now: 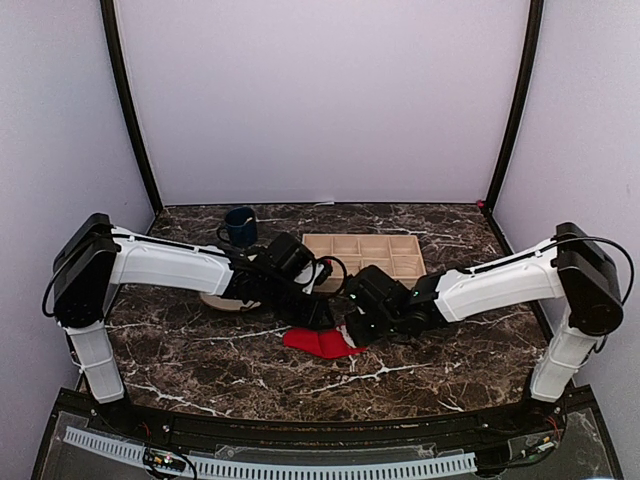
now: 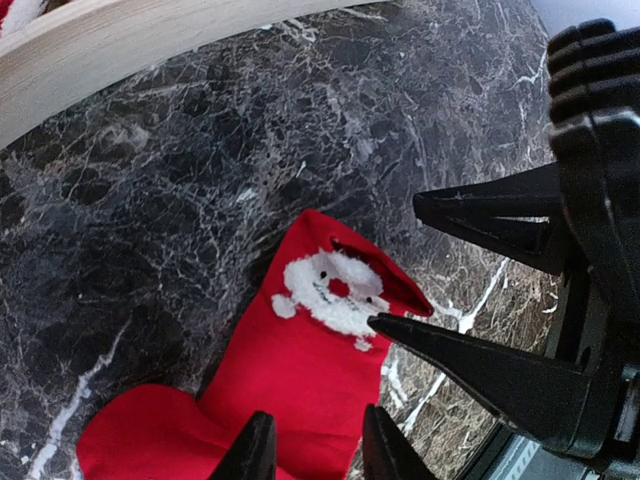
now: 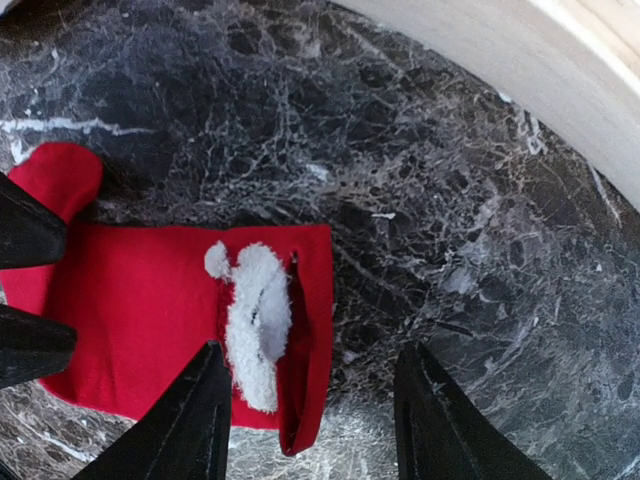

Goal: Roll the socks
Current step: Flatten out the sock at the center of the board.

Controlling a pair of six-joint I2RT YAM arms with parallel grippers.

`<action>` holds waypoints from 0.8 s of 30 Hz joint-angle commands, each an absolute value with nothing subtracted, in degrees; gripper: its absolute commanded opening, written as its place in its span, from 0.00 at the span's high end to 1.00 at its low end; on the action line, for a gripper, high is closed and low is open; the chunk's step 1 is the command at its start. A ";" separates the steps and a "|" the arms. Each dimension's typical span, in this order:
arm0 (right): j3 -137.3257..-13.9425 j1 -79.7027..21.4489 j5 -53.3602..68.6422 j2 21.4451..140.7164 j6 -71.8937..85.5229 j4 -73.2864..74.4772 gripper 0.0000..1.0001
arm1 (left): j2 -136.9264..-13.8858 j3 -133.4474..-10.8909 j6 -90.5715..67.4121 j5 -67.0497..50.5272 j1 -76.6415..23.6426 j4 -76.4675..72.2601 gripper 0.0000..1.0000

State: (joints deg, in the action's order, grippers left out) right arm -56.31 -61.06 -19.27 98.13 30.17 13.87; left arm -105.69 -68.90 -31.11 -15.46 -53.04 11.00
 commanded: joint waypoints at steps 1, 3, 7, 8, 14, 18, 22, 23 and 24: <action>-56.80 -60.49 -17.12 100.03 29.31 12.75 0.48 | -105.29 -70.06 -30.49 -13.86 -53.74 15.16 0.69; -56.65 -60.18 -16.91 100.66 29.32 12.54 0.48 | -105.36 -69.96 -30.63 -13.40 -54.08 15.60 0.68; -56.09 -59.41 -16.70 101.42 29.98 12.12 0.53 | -105.56 -69.67 -31.04 -12.74 -54.87 16.22 0.69; -55.90 -59.23 -16.66 101.50 30.17 11.96 0.56 | -105.62 -69.66 -31.15 -12.41 -55.21 16.41 0.69; -54.48 -58.20 -15.78 101.66 31.31 11.77 0.74 | -105.57 -69.34 -31.59 -11.07 -56.52 18.25 0.69; -53.47 -57.94 -15.84 100.80 32.30 11.51 0.78 | -104.59 -68.91 -31.94 -10.09 -57.44 19.43 0.68; -52.48 -57.92 -15.81 99.69 33.55 11.50 0.79 | -103.28 -68.27 -32.40 -9.20 -58.21 20.55 0.68; -52.27 -57.92 -15.94 99.29 33.99 11.56 0.79 | -103.03 -68.06 -32.53 -9.16 -58.45 20.72 0.68; -51.91 -57.92 -16.05 98.85 34.46 11.65 0.79 | -102.75 -67.78 -32.70 -9.06 -58.63 20.88 0.69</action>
